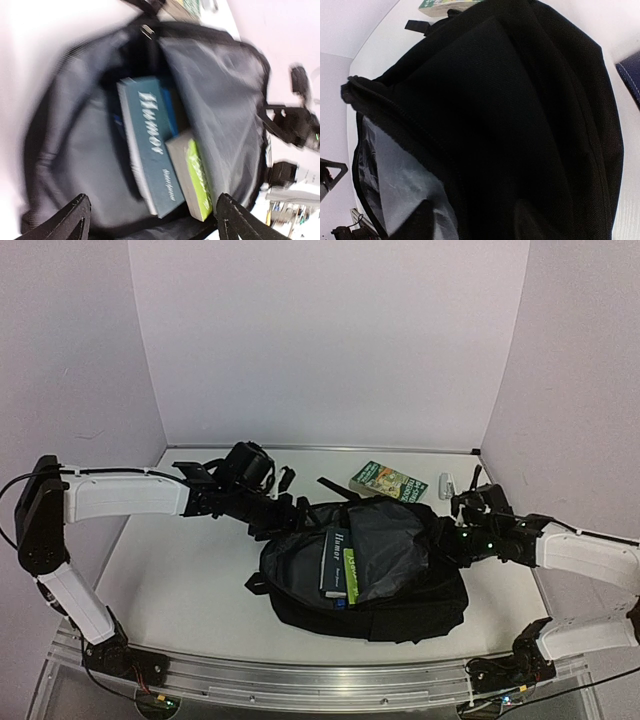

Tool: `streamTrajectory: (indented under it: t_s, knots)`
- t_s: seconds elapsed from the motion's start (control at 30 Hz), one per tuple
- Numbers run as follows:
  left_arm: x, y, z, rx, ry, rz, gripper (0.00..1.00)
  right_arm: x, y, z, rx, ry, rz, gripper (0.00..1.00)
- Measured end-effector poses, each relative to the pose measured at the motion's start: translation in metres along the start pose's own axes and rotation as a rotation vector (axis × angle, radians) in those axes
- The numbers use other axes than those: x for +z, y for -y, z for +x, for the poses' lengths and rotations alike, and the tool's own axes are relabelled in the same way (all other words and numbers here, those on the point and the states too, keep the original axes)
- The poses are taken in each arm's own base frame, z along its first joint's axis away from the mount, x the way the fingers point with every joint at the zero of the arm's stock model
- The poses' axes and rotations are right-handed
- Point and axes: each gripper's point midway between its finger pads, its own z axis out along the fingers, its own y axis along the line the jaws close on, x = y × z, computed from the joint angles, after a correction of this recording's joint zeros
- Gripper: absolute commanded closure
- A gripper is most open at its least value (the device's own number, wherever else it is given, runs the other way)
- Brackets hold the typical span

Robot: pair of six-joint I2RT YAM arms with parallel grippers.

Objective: Pack the student bag
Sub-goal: Place the book in the student bag.

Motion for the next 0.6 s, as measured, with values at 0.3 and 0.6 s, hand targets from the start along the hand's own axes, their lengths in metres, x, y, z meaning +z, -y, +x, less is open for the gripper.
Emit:
streamTrajectory:
  t_s: [0.3,0.6]
  knots:
    - [-0.042,-0.034,-0.049,-0.093,0.125,-0.012,0.08,-0.051,-0.067,-0.074,-0.088,0.187,-0.055,0.09]
    - [-0.059,-0.054,-0.065,-0.151,0.156,-0.022,0.07,-0.018,-0.055,-0.149,-0.151,0.226,0.081,0.04]
